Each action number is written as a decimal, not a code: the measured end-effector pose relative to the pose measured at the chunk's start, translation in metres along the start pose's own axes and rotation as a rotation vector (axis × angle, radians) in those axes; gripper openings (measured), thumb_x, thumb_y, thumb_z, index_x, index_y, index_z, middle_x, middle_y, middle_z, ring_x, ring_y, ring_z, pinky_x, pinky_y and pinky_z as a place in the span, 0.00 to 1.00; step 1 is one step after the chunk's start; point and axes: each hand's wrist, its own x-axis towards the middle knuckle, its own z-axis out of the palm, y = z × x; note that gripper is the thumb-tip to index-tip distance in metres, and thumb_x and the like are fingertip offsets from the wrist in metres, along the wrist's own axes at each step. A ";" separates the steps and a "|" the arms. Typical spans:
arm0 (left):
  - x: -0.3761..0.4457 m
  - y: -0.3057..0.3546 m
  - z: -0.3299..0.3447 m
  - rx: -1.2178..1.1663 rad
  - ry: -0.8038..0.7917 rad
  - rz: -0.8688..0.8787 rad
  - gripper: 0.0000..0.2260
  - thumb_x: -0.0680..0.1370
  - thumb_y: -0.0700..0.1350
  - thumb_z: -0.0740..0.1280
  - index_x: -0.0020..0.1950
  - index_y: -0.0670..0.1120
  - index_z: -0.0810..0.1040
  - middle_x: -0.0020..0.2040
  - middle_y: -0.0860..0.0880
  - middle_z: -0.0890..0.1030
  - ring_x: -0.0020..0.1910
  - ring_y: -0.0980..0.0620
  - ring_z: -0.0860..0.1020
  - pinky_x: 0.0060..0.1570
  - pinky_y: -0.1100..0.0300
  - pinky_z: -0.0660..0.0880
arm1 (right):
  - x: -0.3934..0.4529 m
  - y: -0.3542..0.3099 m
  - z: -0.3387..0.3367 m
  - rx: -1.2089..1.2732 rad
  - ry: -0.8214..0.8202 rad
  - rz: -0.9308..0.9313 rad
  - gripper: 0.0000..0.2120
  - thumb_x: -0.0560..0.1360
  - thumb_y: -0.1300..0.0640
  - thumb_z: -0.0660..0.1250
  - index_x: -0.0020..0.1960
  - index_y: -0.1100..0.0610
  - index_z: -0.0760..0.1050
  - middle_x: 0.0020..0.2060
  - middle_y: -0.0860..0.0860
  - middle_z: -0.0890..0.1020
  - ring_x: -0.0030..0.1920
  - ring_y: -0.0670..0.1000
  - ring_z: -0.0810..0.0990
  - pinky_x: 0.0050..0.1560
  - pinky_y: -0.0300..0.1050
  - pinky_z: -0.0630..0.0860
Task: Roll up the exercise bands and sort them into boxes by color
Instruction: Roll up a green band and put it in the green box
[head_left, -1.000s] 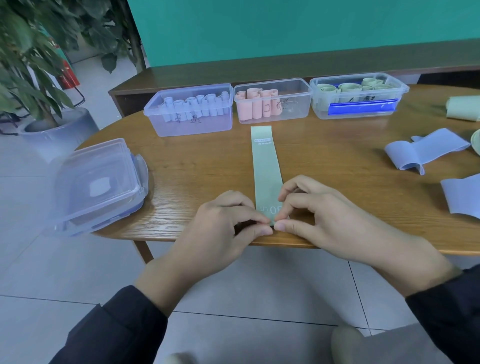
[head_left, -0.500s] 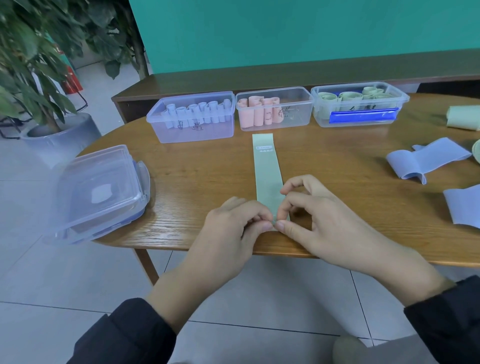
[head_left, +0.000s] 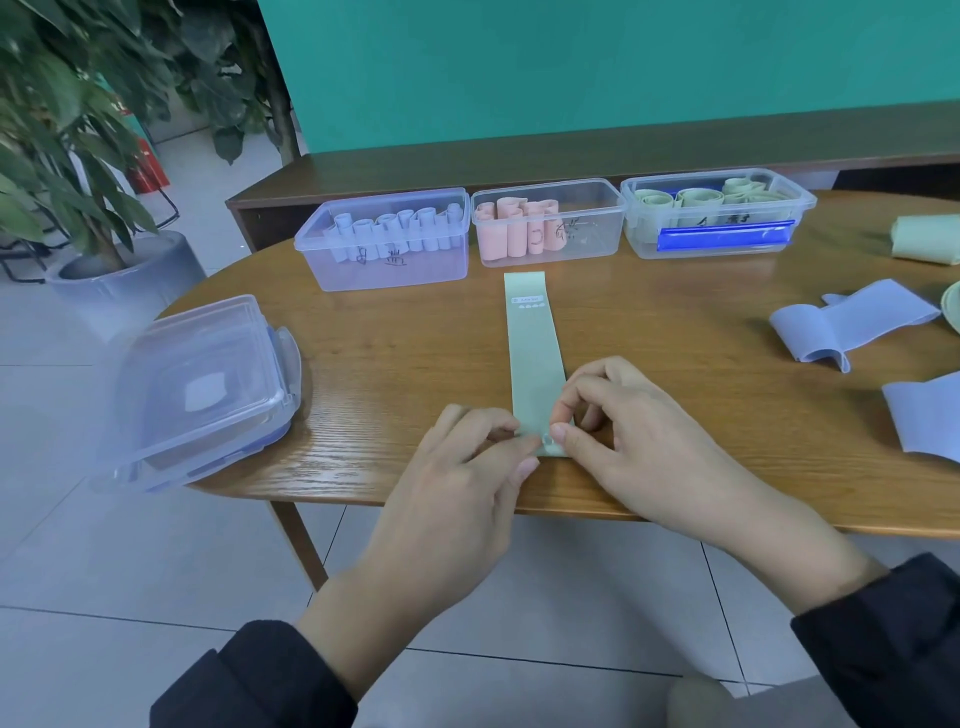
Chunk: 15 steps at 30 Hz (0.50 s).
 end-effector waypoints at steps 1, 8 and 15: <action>-0.001 0.001 -0.001 0.025 -0.015 -0.004 0.13 0.84 0.47 0.61 0.59 0.44 0.84 0.58 0.49 0.79 0.55 0.48 0.75 0.51 0.50 0.76 | 0.001 -0.001 0.000 -0.014 0.006 0.008 0.03 0.79 0.47 0.67 0.47 0.43 0.74 0.52 0.39 0.70 0.49 0.40 0.74 0.50 0.51 0.78; 0.004 0.006 -0.008 0.215 -0.140 -0.048 0.19 0.85 0.54 0.55 0.67 0.49 0.80 0.68 0.52 0.77 0.65 0.48 0.73 0.54 0.45 0.74 | 0.006 -0.004 0.003 -0.071 0.078 0.066 0.05 0.79 0.44 0.66 0.49 0.45 0.72 0.52 0.42 0.72 0.44 0.40 0.76 0.47 0.46 0.78; 0.006 0.011 -0.009 0.299 -0.276 -0.092 0.26 0.85 0.59 0.49 0.73 0.48 0.73 0.75 0.51 0.72 0.73 0.51 0.67 0.64 0.50 0.70 | 0.011 -0.008 0.003 -0.159 0.068 0.136 0.08 0.81 0.42 0.63 0.53 0.46 0.72 0.53 0.43 0.71 0.45 0.43 0.76 0.39 0.43 0.69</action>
